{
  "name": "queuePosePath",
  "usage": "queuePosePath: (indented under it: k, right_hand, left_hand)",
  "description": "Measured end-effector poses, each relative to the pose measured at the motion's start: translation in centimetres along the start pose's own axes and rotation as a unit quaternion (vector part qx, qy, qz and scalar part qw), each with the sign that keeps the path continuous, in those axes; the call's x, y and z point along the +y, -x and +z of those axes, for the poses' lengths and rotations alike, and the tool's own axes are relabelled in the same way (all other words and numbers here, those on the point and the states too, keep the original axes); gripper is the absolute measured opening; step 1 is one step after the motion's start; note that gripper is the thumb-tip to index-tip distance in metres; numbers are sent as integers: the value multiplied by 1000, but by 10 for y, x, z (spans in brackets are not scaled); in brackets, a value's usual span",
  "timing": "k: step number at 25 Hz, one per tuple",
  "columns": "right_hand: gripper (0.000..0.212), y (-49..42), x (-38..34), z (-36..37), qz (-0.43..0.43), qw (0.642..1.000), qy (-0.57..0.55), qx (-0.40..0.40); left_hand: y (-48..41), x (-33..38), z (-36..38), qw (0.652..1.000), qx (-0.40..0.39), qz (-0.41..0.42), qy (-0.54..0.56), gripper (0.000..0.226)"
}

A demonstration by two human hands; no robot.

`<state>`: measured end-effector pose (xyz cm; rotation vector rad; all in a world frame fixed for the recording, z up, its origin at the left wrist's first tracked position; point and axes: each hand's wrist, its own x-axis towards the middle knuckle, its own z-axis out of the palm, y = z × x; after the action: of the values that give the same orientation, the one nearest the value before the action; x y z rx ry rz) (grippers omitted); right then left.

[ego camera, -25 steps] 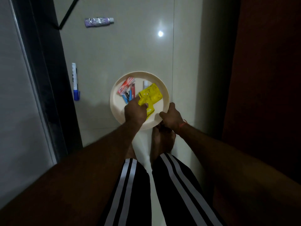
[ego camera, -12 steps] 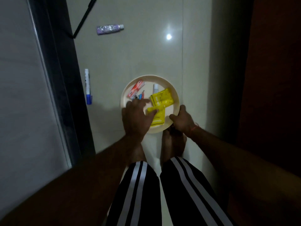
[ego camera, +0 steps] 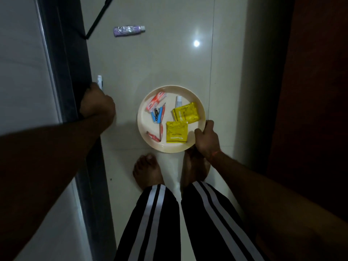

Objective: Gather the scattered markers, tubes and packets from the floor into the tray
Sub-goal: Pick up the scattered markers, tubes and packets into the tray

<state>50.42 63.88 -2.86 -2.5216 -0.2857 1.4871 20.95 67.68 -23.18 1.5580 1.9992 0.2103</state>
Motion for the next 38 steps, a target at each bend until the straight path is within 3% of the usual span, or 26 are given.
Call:
queuePosePath:
  k: [1, 2, 3, 4, 5, 6, 7, 9, 11, 13, 14, 15, 16, 18, 21, 23, 28, 31, 33, 38]
  right_hand:
    - [30, -2, -2, 0, 10, 1000, -7, 2]
    - [30, -3, -4, -1, 21, 1000, -12, 0]
    - [30, -5, -6, -2, 26, 1000, -12, -5]
    - [30, -7, -8, -4, 29, 999, -7, -13]
    - [29, -9, -9, -5, 30, 999, 0, -22]
    - [28, -10, -13, -7, 30, 999, 8, -32]
    - [27, -10, -15, -9, 29, 999, 17, -40]
    - [26, -10, -19, -14, 34, 998, 30, -49]
    - [28, -10, -20, -18, 38, 997, 39, -51]
    - [32, -8, -21, -19, 35, 997, 50, -52]
    - [36, -8, -20, -18, 35, 997, 56, -51]
    - [38, -9, -19, -17, 33, 996, 64, -46]
    - [39, -11, -18, -16, 30, 996, 72, -37]
    - [37, -14, -15, -12, 23, 997, 76, -18]
    - [31, -17, -13, -7, 16, 997, 69, -5]
    - [30, -13, -12, -11, 6, 998, 64, -18]
    - [44, 27, -31, -43, 17, 999, 33, -30]
    - [18, 51, -61, -73, 49, 998, 29, -17]
    - [12, 59, -80, -94, 61, 998, 29, -8]
    - [29, 7, -118, -125, 32, 999, 34, -5]
  left_hand:
    - [48, 35, -3, 999, 14, -33, -9, 17]
    - [90, 66, -29, 997, -40, -67, 18, 16]
    - [124, 107, -66, 993, 5, -117, -29, 19]
    - [83, 94, -43, 980, -94, -177, -21, 24]
    - [96, 91, -50, 973, -60, -224, -8, 29]
    - [102, 98, -58, 966, -125, -220, -62, 35]
    - [102, 98, -66, 965, -105, -233, -58, 40]
    - [114, 94, -74, 955, -219, -191, -58, 41]
    - [114, 83, -72, 973, -175, -134, -68, 43]
    - [100, 120, -79, 953, -251, -165, 31, 42]
    - [86, 144, -89, 960, -233, -158, -7, 36]
    - [68, 175, -98, 978, -179, -70, -85, 26]
    - [55, 197, -95, 987, -126, 44, -92, 15]
    - [25, 244, -99, 982, -187, 29, -5, 25]
    - [15, 257, -81, 977, -198, 7, -76, 32]
    - [12, 255, -84, 971, -221, 37, -86, 36]
    - [30, 262, -169, 965, -161, 157, -132, 45]
    - [48, 270, -239, 971, -213, 73, -80, 41]
    - [45, 279, -275, 972, -218, 17, -81, 35]
    - [-1, 321, -300, 990, -137, -36, -9, 39]
